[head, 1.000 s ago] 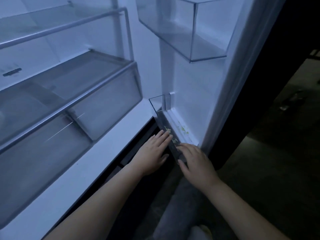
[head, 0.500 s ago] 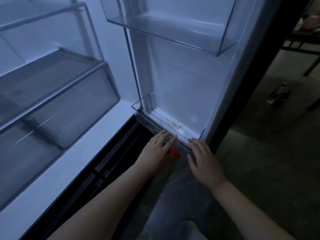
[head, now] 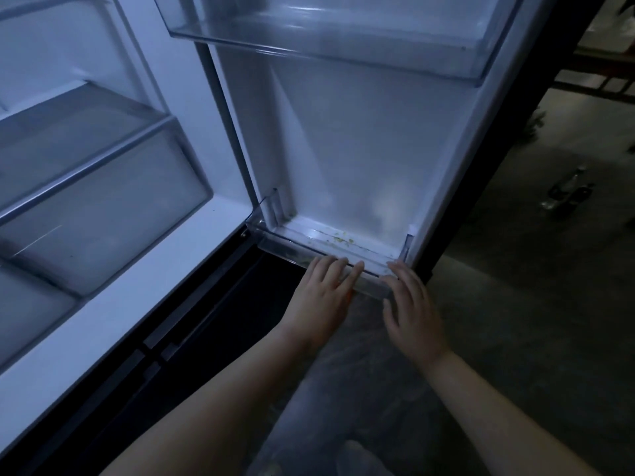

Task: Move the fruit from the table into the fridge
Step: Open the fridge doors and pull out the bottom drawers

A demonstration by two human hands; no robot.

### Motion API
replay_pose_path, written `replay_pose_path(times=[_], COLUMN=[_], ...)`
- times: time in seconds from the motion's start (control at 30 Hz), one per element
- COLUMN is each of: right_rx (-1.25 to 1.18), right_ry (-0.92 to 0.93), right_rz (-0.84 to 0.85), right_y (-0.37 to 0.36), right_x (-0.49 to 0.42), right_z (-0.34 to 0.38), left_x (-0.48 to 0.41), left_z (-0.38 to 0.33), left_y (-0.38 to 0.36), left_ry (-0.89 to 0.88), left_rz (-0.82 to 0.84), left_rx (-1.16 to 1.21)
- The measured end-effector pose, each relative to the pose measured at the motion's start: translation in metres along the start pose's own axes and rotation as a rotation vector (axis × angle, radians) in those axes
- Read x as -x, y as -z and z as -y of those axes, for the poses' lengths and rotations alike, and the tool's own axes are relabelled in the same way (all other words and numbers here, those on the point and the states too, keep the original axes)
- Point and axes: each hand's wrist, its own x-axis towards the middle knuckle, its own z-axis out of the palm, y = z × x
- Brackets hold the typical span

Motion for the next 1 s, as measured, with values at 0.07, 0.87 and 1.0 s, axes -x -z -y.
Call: replay_pose_path(times=[0.07, 0.87, 1.0], right_rx=[-0.008, 0.073, 0.111], right_ry=[0.018, 0.214, 0.236], right_rz=[-0.054, -0.209, -0.194], right_y=[-0.003, -0.009, -0.013], right_x=[-0.004, -0.098, -0.116], right_z=[-0.016, -0.137, -0.159], left_x=[-0.013, -0.127, -0.146], left_z=[-0.001, -0.03, -0.028], left_y=[-0.004, -0.032, -0.039], left_ry=[-0.002, 0.207, 0.21], left_rz=[-0.017, 0.206, 0.217], left_rx=[-0.001, -0.193, -0.191])
